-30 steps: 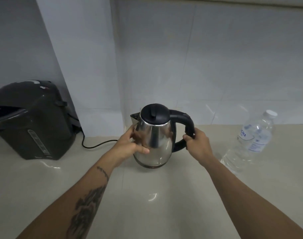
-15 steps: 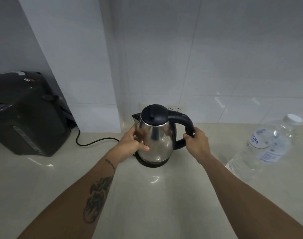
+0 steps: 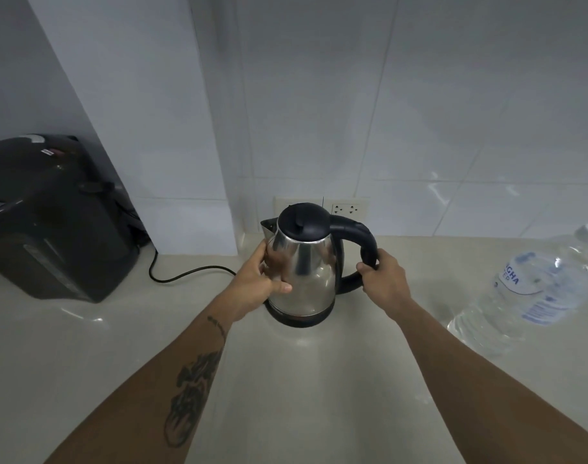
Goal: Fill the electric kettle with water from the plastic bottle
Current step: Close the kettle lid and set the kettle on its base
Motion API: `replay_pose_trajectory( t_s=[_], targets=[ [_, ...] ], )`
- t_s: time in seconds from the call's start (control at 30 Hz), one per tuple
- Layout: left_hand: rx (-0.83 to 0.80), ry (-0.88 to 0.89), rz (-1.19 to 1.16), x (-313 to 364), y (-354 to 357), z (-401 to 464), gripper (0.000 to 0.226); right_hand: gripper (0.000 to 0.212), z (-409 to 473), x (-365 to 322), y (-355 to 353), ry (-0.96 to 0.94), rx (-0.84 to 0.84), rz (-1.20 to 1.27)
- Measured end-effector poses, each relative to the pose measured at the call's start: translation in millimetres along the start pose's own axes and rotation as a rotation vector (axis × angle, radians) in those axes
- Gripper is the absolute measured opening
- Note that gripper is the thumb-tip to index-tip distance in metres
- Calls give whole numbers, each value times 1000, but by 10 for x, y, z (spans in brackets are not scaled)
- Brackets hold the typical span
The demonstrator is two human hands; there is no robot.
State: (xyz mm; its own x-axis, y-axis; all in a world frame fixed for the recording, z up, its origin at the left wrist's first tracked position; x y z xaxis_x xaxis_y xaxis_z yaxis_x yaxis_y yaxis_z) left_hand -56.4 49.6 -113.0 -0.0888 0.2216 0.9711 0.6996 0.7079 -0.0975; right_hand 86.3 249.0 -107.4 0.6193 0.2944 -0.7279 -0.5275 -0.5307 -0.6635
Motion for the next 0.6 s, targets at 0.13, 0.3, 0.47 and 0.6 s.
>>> replay_pose_trajectory(
  t_s=[0.13, 0.3, 0.47, 0.6],
  targets=[
    [-22, -9, 65, -32, -37, -9, 92, 32, -6, -24, -50, -5, -27, -25],
    [-20, -12, 67, -32, -54, -26, 90, 38, -49, -106, -125, -47, -23, -45],
    [34, -1, 47, -65, 11, -49, 82, 58, -161, -336, -251, -197, 114, -54],
    [93, 16, 51, -111, 78, -78, 84, 66, -341, -455, -213, -237, 128, -68]
  ],
)
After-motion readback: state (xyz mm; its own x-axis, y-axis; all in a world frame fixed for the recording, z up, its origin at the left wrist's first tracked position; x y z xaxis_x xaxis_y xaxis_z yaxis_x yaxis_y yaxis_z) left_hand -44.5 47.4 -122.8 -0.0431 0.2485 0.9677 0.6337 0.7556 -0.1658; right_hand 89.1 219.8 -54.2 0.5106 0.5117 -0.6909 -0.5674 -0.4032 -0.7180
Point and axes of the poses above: each hand's wrist, its own z-axis towards the middle knuckle, its own y-axis out of the palm, x = y × z, the point moved 2 cm from there along z, towards the middle knuckle, and after that the axes turned 8 degrees about -z, right-handed, at the moved point
